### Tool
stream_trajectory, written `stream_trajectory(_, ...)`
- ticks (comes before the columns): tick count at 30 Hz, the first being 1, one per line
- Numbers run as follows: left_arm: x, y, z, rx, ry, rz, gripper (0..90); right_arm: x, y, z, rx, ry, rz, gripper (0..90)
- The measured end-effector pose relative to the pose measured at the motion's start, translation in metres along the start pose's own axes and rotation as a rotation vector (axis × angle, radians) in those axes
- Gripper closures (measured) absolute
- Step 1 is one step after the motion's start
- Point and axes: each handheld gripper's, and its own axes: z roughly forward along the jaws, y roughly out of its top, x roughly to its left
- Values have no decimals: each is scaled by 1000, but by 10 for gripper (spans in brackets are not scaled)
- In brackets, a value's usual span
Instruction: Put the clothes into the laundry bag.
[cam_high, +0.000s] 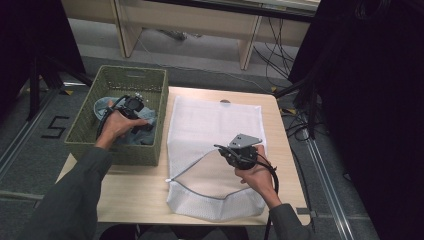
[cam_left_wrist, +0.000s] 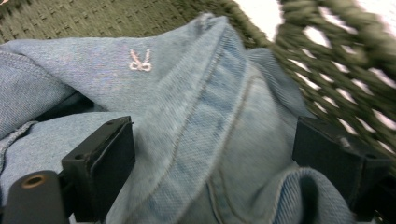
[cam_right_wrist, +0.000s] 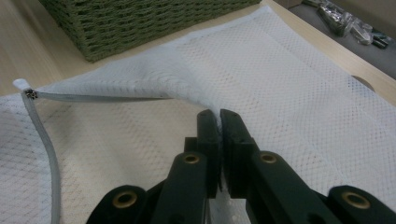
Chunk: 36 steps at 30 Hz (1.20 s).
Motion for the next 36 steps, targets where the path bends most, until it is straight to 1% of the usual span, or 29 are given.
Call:
stream_trajectory(1, 1, -1, 3, -3, 2, -12, 115, 1, 0, 0, 5, 4, 11, 878)
stream_trajectory(2, 2, -2, 6, 11, -1, -28, 108, 1, 0, 1, 0, 0, 19, 878)
stream_trajectory(3, 3, -3, 10, 16, -5, -43, 101, 1, -1, 1, -3, 1, 13, 878)
stream_trajectory(4, 4, -4, 13, 18, -3, -46, 90, 0, -1, 1, -6, -2, 3, 878)
stream_trajectory(5, 3, -6, 17, 19, -6, -61, 78, 0, -1, 1, -7, -2, 2, 878)
stream_trajectory(8, 2, -9, 24, 34, -9, -56, 43, 0, -1, 0, 6, 3, 4, 877)
stream_trajectory(10, 1, -10, 27, 43, -6, -53, 28, -1, -1, 0, 2, 0, -2, 877)
stream_trajectory(12, 0, -10, 29, 47, 5, -55, 26, -1, -1, 0, 4, 0, 0, 876)
stream_trajectory(15, -2, -10, 33, 69, 23, -53, 32, 0, -1, 0, 3, 0, 1, 875)
stream_trajectory(16, -1, -10, 34, 74, 21, -53, 56, 0, -1, 0, 3, 0, 0, 875)
stream_trajectory(17, 0, -11, 35, 77, 18, -63, 72, 0, -1, 0, 3, 0, 0, 875)
stream_trajectory(18, 1, -11, 36, 78, 16, -73, 111, 0, -1, 1, -9, -6, 3, 875)
stream_trajectory(19, 2, -12, 38, 81, 13, -74, 156, 0, -1, 0, 3, -1, 0, 875)
stream_trajectory(21, 3, -13, 39, 75, 8, -86, 248, 0, -1, 0, -11, -9, 3, 875)
stream_trajectory(23, 3, -13, 38, 71, 8, -89, 363, 0, -2, 0, -8, -5, 5, 875)
stream_trajectory(24, 4, -13, 37, 69, 9, -89, 453, -1, -2, 0, -10, -9, 4, 875)
stream_trajectory(25, 4, -13, 37, 69, -2, -88, 498, -1, -2, 0, -9, -10, 6, 875)
stream_trajectory(26, 4, -13, 37, 68, -8, -89, 544, -2, -2, 1, -12, -6, -8, 875)
stream_trajectory(28, 4, -14, 36, 55, -5, -94, 592, -1, -2, 1, -12, -7, -7, 875)
stream_trajectory(29, 4, -13, 34, 52, -4, -82, 614, -2, -2, 0, -3, -3, -8, 875)
stream_trajectory(30, 3, -13, 33, 46, 1, -83, 639, -2, -2, -1, 0, 2, -9, 876)
stream_trajectory(31, 3, -12, 32, 42, 6, -76, 653, -2, -2, -1, -1, 1, -8, 875)
stream_trajectory(32, 2, -12, 30, 32, 8, -79, 667, -2, -1, -1, 0, 1, -8, 876)
stream_trajectory(33, 3, -12, 28, 20, 5, -80, 681, -2, -2, 0, -11, -5, -8, 876)
stream_trajectory(36, 6, -11, 20, -27, -11, -96, 717, -2, -2, 0, -6, -6, -2, 878)
